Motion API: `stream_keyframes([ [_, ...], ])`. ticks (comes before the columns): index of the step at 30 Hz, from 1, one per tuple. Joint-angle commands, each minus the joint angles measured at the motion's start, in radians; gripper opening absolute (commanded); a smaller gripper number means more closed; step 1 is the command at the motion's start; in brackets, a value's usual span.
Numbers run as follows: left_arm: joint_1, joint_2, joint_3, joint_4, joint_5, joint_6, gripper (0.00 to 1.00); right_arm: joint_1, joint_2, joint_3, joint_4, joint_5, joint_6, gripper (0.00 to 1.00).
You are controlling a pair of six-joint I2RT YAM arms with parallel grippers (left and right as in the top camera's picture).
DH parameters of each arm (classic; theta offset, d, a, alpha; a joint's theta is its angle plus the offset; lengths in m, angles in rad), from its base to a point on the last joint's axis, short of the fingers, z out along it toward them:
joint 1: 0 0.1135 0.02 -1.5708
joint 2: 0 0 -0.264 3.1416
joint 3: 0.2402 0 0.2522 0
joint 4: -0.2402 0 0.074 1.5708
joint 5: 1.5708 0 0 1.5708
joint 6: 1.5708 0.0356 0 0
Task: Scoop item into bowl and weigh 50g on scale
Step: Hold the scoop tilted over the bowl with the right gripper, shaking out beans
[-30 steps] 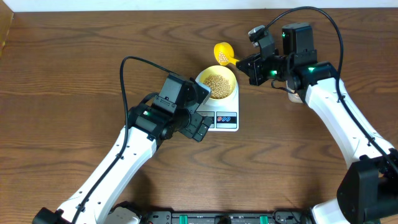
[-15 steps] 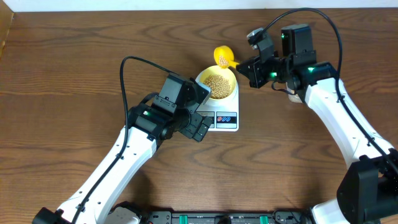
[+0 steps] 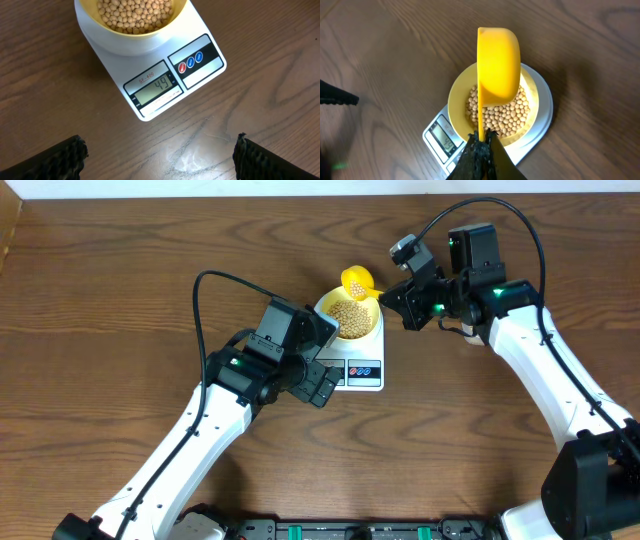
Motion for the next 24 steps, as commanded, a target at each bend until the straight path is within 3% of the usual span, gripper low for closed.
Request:
stream_keyframes([
  [1,0.0,0.002,-0.013,0.0,-0.01,-0.006,0.96,0.005,0.005,0.0,-0.002,-0.006,-0.065,0.01],
  [24,0.0,0.002,-0.013,0.0,-0.01,-0.006,0.96,0.004,0.005,0.0,-0.013,0.021,-0.089,0.01],
])
